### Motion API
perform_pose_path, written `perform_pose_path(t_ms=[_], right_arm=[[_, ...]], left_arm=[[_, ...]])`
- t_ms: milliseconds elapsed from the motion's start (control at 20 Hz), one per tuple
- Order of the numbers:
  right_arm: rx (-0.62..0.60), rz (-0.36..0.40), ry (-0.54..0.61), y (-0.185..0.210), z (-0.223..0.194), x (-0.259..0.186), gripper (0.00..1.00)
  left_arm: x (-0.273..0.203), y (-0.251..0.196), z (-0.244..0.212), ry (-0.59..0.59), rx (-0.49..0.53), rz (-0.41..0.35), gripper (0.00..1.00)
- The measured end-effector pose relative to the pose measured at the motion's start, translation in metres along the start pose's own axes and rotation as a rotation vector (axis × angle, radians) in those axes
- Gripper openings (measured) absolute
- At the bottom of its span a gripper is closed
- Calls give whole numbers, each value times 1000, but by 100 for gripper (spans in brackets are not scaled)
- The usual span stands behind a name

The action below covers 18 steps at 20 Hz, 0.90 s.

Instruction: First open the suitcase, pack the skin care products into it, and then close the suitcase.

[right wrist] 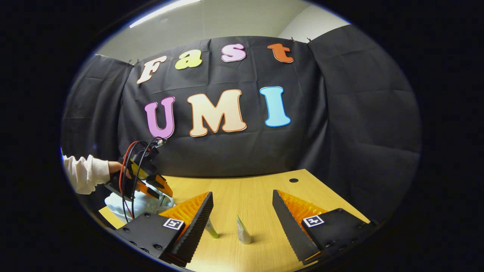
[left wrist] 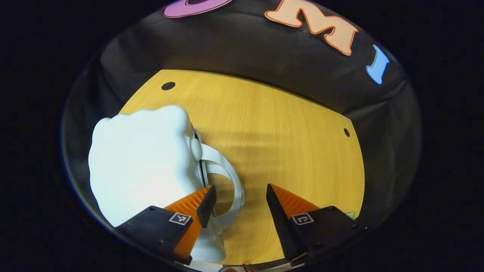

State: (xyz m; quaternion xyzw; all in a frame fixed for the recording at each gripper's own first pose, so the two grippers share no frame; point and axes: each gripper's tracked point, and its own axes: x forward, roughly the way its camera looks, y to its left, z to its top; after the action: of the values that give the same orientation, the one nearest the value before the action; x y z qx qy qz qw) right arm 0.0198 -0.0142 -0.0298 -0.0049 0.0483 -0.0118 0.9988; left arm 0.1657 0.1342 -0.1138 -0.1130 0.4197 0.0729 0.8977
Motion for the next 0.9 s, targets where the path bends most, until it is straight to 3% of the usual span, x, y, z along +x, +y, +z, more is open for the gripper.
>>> perform_pose_path(t_ms=[450,550,600,750,900], right_arm=[[3,-24,41,-10,-12,10,98],[10,-25,45,-11,-13,11,94],[13,-24,48,-12,-13,12,94],[7,-22,54,-11,-16,13,98],[0,-17,59,-11,-17,15,98]], left_arm=[[38,6,-5,138,5,81,52],[45,11,-8,158,-12,92,39],[47,11,-11,171,-25,88,23],[56,12,-18,209,-64,75,19],[58,14,-22,233,-80,94,8]])
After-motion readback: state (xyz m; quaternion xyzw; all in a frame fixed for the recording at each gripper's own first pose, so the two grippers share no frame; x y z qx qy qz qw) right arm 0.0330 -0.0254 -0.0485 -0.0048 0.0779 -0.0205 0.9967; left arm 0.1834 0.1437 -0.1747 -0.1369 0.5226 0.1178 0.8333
